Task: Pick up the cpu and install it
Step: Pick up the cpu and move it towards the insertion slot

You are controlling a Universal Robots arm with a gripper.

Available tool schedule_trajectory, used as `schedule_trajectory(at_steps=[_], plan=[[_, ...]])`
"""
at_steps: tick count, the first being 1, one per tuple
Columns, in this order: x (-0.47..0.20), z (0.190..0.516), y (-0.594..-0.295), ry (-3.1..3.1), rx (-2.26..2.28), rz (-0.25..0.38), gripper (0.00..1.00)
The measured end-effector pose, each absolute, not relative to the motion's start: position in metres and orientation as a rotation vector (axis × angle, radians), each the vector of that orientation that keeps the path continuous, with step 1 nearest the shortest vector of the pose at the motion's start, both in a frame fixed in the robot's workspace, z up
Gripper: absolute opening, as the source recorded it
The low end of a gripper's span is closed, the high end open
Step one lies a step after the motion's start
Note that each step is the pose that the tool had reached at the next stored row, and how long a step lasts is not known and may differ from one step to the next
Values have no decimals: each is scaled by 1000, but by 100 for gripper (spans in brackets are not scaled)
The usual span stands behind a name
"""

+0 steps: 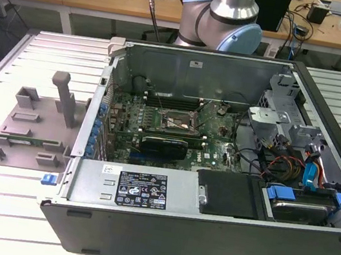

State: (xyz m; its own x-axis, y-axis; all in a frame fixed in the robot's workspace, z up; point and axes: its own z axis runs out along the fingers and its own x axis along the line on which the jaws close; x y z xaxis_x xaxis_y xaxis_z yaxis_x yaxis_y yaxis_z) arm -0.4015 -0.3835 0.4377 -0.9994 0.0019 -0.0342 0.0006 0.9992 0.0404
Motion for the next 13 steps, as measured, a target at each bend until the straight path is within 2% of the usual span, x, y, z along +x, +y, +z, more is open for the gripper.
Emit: schedule_trajectory(at_steps=[13], plan=[[-361, 438, -384, 3107, 2, 63, 54]])
